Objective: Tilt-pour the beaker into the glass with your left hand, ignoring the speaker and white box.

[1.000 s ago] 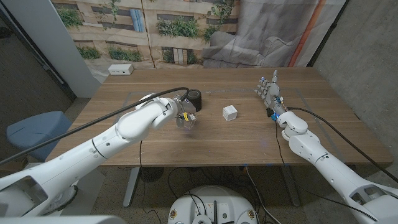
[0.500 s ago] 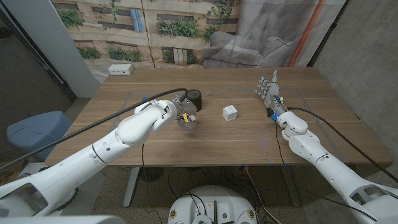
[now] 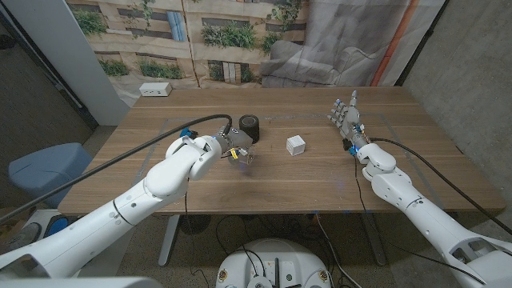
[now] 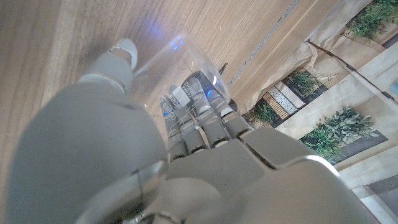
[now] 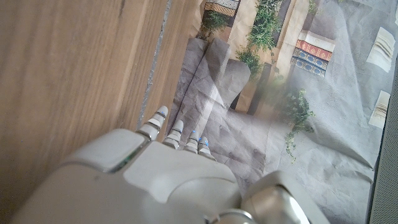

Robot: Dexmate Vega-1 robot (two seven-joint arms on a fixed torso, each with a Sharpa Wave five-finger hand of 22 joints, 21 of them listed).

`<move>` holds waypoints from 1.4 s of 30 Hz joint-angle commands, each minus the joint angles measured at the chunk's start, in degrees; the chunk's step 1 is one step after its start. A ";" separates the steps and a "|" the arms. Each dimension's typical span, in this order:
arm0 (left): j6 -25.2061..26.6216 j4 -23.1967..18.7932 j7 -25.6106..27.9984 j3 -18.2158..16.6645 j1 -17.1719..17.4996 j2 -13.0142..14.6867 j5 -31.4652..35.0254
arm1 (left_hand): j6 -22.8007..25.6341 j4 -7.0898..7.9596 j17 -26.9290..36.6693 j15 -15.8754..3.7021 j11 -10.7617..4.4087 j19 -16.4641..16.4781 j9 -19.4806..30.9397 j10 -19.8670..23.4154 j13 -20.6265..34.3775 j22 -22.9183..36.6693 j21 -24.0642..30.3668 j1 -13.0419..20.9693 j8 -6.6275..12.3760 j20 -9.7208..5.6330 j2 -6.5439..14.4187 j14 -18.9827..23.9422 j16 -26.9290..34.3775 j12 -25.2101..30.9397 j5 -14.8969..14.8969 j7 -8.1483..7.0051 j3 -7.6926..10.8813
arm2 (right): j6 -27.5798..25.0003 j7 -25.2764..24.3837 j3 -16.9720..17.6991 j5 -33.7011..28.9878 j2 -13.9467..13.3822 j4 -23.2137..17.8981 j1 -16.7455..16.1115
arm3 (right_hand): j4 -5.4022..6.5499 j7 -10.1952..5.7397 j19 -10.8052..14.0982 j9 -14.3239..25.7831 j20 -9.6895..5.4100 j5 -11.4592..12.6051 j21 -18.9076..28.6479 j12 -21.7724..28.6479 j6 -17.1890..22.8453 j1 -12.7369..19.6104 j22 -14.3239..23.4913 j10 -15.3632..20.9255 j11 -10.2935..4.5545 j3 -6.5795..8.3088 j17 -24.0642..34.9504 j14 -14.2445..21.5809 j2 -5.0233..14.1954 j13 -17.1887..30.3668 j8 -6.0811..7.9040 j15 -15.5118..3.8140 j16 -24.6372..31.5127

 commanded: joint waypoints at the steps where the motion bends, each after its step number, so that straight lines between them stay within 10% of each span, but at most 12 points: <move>1: 6.25 -0.98 10.99 -3.15 5.99 -0.23 -4.94 | 1.14 0.86 -0.32 -7.05 -0.46 -0.24 -0.06 0.03 0.09 0.17 -0.16 -6.78 0.27 -0.63 10.18 -0.63 -0.57 -0.23 0.07 0.42 1.39 | -0.04 -0.01 0.01 0.00 0.01 -0.06 0.00 | -0.02 -0.04 0.05 0.09 0.37 0.35 0.41 0.35 -0.31 0.15 0.26 -0.53 0.16 -0.40 0.33 -0.31 4.99 0.28 0.31 -1.12 0.17; 32: 7.42 2.59 47.13 -8.47 18.12 -2.91 -31.47 | 4.70 0.36 -4.72 -4.22 -3.24 -3.52 -1.34 4.82 -1.47 0.14 -0.75 -8.68 0.88 1.07 6.88 -7.61 -5.13 -1.95 -0.87 -2.49 -0.02 | -0.04 -0.02 0.00 0.00 0.01 -0.07 0.00 | -0.02 -0.04 0.05 0.09 0.37 0.35 0.41 0.35 -0.31 0.15 0.26 -0.53 0.16 -0.40 0.33 -0.31 4.99 0.28 0.31 -1.12 0.17; 42: 1.72 4.40 53.19 -8.98 19.24 -1.18 -40.09 | 3.67 0.52 -7.90 -3.42 -3.25 -11.16 -1.81 3.76 -2.59 -0.14 -1.97 -9.76 -0.59 3.18 7.05 -11.96 -6.50 -5.15 -1.39 -2.84 -0.80 | -0.04 -0.01 0.00 0.00 0.01 -0.04 0.01 | -0.02 -0.04 0.05 0.09 0.37 0.35 0.41 0.35 -0.31 0.15 0.26 -0.53 0.16 -0.40 0.33 -0.31 4.99 0.28 0.31 -1.12 0.17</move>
